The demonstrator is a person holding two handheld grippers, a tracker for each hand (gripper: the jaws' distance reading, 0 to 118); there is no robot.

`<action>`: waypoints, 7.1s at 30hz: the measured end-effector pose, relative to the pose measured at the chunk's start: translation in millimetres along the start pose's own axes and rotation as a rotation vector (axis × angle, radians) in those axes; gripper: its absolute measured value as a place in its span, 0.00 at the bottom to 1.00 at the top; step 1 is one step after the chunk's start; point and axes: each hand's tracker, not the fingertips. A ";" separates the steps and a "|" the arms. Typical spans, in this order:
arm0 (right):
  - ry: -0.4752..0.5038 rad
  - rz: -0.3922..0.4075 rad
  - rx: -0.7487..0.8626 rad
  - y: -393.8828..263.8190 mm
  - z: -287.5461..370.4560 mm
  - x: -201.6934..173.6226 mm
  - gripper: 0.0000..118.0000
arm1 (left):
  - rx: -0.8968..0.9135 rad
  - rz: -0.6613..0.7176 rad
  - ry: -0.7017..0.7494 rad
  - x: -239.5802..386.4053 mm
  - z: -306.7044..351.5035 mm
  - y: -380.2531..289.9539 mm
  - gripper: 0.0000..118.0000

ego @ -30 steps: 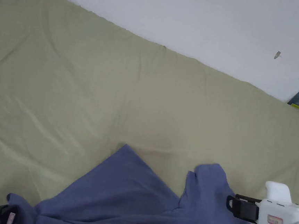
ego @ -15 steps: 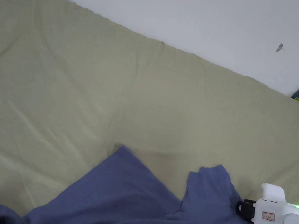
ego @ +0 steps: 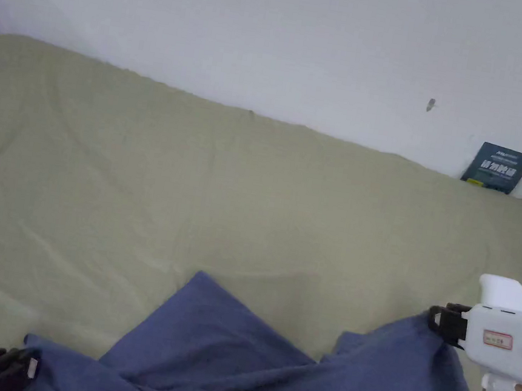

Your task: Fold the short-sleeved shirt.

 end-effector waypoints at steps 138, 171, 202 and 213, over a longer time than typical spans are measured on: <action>-0.015 -0.179 0.165 -281.8 228.4 -80.7 0.00 | -0.273 -0.263 0.056 -16.3 -22.6 -54.5 0.30; -0.075 -0.041 -0.207 -294.4 105.3 8.0 0.05 | -0.231 -0.208 0.008 5.1 2.7 -56.1 0.02; 0.024 -0.166 -0.103 -101.2 78.2 56.8 0.04 | -0.123 -0.074 0.057 35.9 -55.4 80.8 0.00; -0.049 -0.185 -0.300 -66.9 -53.8 66.6 0.05 | -0.245 -0.054 0.153 29.9 -173.1 103.5 0.00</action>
